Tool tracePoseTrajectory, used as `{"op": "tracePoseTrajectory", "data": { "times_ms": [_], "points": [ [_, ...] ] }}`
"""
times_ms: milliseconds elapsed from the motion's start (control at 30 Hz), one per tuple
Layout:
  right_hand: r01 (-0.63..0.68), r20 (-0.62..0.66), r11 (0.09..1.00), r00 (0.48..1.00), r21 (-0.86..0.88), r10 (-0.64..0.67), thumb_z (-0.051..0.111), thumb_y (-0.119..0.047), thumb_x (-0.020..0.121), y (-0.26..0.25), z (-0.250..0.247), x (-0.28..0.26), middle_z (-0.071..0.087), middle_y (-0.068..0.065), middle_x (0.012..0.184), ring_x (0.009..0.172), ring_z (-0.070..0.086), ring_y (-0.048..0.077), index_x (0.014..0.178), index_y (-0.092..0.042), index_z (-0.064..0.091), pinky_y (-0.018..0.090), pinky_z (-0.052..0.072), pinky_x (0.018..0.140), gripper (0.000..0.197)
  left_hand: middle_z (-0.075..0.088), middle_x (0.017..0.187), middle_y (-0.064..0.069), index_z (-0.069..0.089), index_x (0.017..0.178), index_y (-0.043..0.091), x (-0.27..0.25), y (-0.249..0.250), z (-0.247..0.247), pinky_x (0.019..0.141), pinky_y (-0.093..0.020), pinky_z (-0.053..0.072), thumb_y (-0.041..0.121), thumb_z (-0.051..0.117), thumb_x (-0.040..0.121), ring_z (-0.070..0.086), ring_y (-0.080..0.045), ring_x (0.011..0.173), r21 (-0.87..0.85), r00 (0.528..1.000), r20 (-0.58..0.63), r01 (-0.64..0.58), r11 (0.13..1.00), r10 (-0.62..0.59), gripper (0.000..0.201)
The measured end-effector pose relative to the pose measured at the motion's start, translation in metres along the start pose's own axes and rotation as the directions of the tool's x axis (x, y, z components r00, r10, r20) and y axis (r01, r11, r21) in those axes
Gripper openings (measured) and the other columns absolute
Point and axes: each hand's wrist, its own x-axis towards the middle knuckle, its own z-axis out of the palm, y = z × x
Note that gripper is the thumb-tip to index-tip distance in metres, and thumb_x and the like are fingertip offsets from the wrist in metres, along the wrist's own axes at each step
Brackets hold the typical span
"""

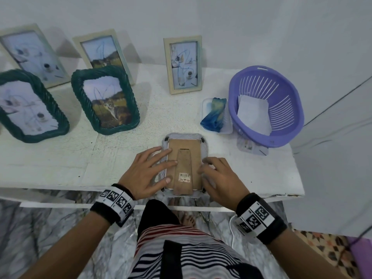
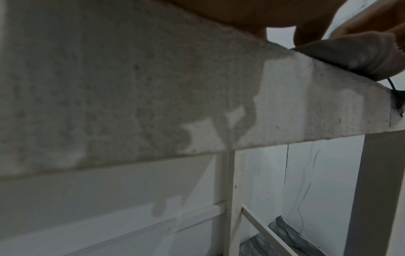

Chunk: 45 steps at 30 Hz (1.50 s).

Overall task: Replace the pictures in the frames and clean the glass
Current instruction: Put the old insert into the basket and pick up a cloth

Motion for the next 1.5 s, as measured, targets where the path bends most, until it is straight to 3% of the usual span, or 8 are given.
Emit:
{"op": "tracePoseTrajectory", "data": {
  "times_ms": [133,333,500,600,867,1100,1333,1500],
  "points": [
    [0.040,-0.050,0.999,0.998,-0.013,-0.041,0.060,-0.022,0.087,0.004,0.008,-0.025,0.054,0.011,0.116,0.100,0.051,0.027,0.088,-0.011,0.060,0.036,0.052,0.073,0.011,0.035,0.156,0.006,0.053,0.138,0.034,0.000,0.000,0.000,0.107,-0.051,0.034,0.055,0.048,0.094,0.030,-0.023,0.142,-0.017,1.000,-0.004,0.014,1.000,-0.014,0.049],
    [-0.021,-0.143,0.999,0.990,-0.049,0.014,0.058,-0.038,0.087,-0.001,0.014,-0.035,0.054,0.003,0.092,0.081,0.048,0.018,0.084,-0.013,0.064,0.025,0.045,0.064,0.027,0.034,0.156,0.006,0.051,0.139,0.035,0.001,-0.002,0.001,0.108,-0.050,0.032,0.060,0.047,0.093,0.029,-0.023,0.142,-0.010,1.000,0.012,0.008,1.000,-0.008,0.052],
    [-0.089,-0.173,0.996,0.981,-0.027,0.083,0.058,-0.032,0.086,-0.010,0.022,-0.032,0.054,-0.002,0.078,0.071,0.048,0.016,0.080,-0.013,0.062,0.027,0.043,0.060,0.021,0.034,0.156,0.007,0.051,0.139,0.037,0.001,-0.003,0.003,0.109,-0.050,0.032,0.061,0.046,0.093,0.029,-0.023,0.142,-0.013,0.999,0.019,0.031,0.999,-0.030,0.052],
    [-0.164,-0.164,0.985,0.972,0.049,0.170,0.069,-0.022,0.082,-0.012,0.024,-0.032,0.057,-0.001,0.078,0.072,0.052,0.018,0.081,-0.013,0.062,0.030,0.047,0.062,0.012,0.036,0.155,0.007,0.052,0.138,0.036,0.001,-0.002,0.004,0.107,-0.049,0.034,0.062,0.045,0.093,0.031,-0.024,0.140,-0.018,0.999,0.008,0.036,0.999,-0.036,0.052],
    [-0.202,-0.194,0.975,0.957,0.097,0.217,0.066,-0.014,0.083,-0.019,0.032,-0.036,0.058,0.000,0.082,0.076,0.052,0.020,0.087,-0.012,0.064,0.032,0.047,0.067,0.005,0.039,0.153,0.005,0.054,0.136,0.035,0.001,-0.001,0.005,0.104,-0.052,0.037,0.062,0.048,0.091,0.033,-0.025,0.139,-0.030,0.999,-0.009,0.035,0.999,-0.035,0.053],
    [-0.208,-0.279,0.966,0.929,0.151,0.244,0.069,-0.010,0.082,-0.020,0.040,-0.039,0.054,0.000,0.081,0.076,0.050,0.014,0.087,-0.010,0.065,0.021,0.038,0.070,0.006,0.040,0.153,0.005,0.055,0.136,0.035,0.001,-0.004,0.007,0.105,-0.050,0.035,0.062,0.049,0.091,0.032,-0.024,0.139,-0.038,1.000,-0.024,0.018,0.999,-0.019,0.053],
    [-0.200,-0.305,0.973,0.925,0.113,0.226,0.055,-0.021,0.087,-0.025,0.040,-0.039,0.054,-0.002,0.078,0.072,0.050,0.016,0.080,-0.012,0.064,0.025,0.040,0.065,0.014,0.043,0.150,0.005,0.057,0.133,0.037,0.002,0.000,0.007,0.104,-0.049,0.036,0.067,0.054,0.086,0.035,-0.024,0.138,-0.054,0.998,-0.046,0.039,0.998,-0.042,0.055],
    [-0.134,-0.305,0.991,0.944,0.005,0.129,0.062,-0.012,0.085,-0.026,0.035,-0.038,0.056,0.001,0.077,0.068,0.047,0.018,0.079,-0.010,0.064,0.023,0.036,0.063,0.006,0.041,0.151,0.006,0.055,0.134,0.038,0.001,-0.001,0.007,0.105,-0.050,0.036,0.066,0.056,0.087,0.034,-0.023,0.139,-0.063,0.998,-0.047,0.032,0.997,-0.035,0.055]
  ]
}}
